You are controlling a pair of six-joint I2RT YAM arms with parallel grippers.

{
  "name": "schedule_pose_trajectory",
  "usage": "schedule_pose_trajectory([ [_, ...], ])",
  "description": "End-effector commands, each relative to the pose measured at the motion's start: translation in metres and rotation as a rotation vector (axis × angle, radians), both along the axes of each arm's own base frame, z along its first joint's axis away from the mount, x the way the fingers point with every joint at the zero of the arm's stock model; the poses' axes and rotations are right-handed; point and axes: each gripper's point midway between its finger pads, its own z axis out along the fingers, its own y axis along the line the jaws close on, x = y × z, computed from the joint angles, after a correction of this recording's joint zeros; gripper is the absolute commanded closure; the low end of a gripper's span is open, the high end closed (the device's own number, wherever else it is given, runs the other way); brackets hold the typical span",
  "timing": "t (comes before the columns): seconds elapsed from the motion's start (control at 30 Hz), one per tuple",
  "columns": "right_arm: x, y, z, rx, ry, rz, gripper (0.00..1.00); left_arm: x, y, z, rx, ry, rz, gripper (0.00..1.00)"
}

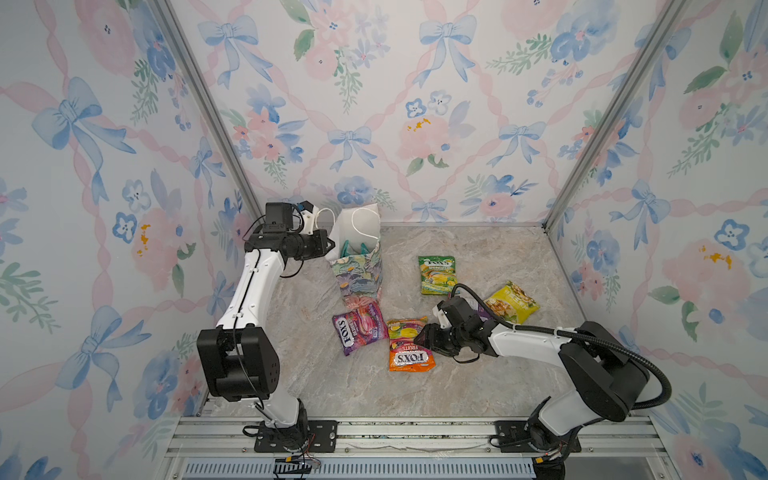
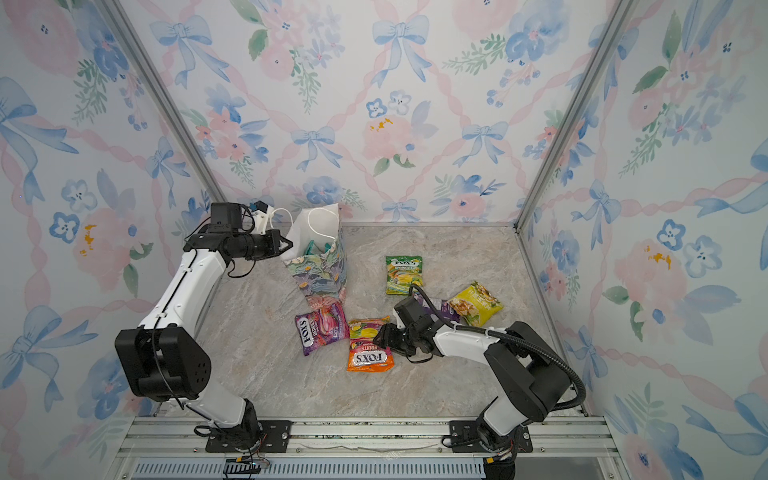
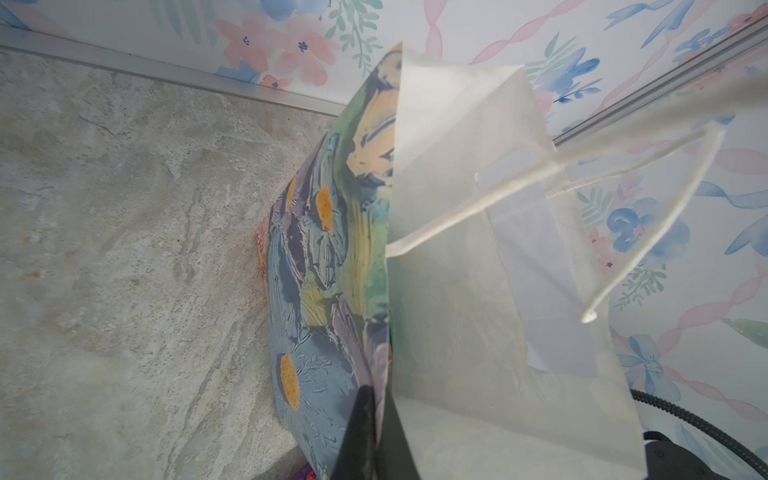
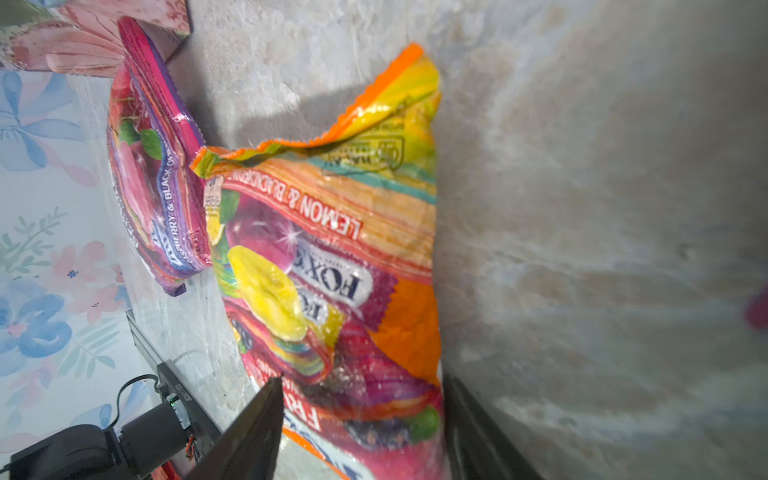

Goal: Place the snacks into the paper bag
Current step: 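Lift the orange packet with the right gripper and carry it over the bag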

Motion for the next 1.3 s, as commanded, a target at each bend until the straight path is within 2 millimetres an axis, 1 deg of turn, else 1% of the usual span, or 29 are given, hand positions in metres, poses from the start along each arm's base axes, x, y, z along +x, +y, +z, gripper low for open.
schedule_pose_trajectory([
  [0.0, -0.003, -0.001, -0.016, -0.023, 0.039, -0.026, 0.45, -0.006, 0.001, -0.001, 0.0, 0.008, -0.003, 1.0],
  [0.07, -0.002, 0.0, -0.016, -0.019, 0.038, -0.032, 0.55, -0.006, 0.001, -0.002, -0.001, 0.009, -0.004, 1.0],
  [0.13, 0.001, 0.001, -0.012, -0.014, 0.024, -0.038, 0.67, -0.005, 0.002, -0.002, -0.001, 0.009, -0.002, 1.0],
  [0.23, 0.004, -0.001, -0.004, -0.014, -0.009, -0.04, 0.8, -0.006, 0.001, -0.001, -0.001, 0.007, -0.004, 1.0],
  [0.33, 0.008, -0.005, 0.009, -0.025, -0.055, -0.036, 0.88, -0.006, 0.002, -0.001, 0.0, 0.007, -0.003, 1.0],
  [0.47, 0.014, -0.011, 0.031, -0.043, -0.122, -0.021, 0.94, -0.006, 0.001, 0.0, -0.001, 0.006, -0.005, 1.0],
  [0.6, 0.02, -0.016, 0.059, -0.059, -0.189, -0.01, 0.97, -0.006, 0.001, -0.001, -0.001, 0.007, -0.004, 1.0],
  [0.7, 0.025, -0.019, 0.085, -0.058, -0.243, -0.004, 0.97, -0.006, 0.002, 0.0, -0.001, 0.004, -0.003, 1.0],
  [0.8, 0.033, -0.021, 0.118, -0.052, -0.315, -0.009, 0.97, -0.006, 0.001, 0.002, 0.0, 0.002, -0.003, 1.0],
  [0.9, 0.041, -0.021, 0.152, -0.052, -0.392, -0.003, 0.98, -0.006, 0.001, 0.002, -0.001, 0.001, -0.005, 1.0],
  [1.0, 0.046, -0.016, 0.188, -0.035, -0.471, 0.012, 0.98, -0.006, 0.001, 0.002, -0.003, 0.001, -0.005, 1.0],
  [1.13, 0.05, -0.001, 0.234, 0.011, -0.556, 0.03, 0.98, -0.007, 0.001, 0.003, -0.004, 0.0, -0.005, 1.0],
  [1.2, 0.05, 0.012, 0.256, 0.03, -0.614, 0.071, 0.99, -0.007, 0.001, 0.003, -0.003, -0.001, -0.003, 1.0],
  [1.27, 0.048, 0.029, 0.277, 0.062, -0.657, 0.106, 0.99, -0.007, 0.001, 0.003, -0.003, -0.001, -0.004, 1.0],
])
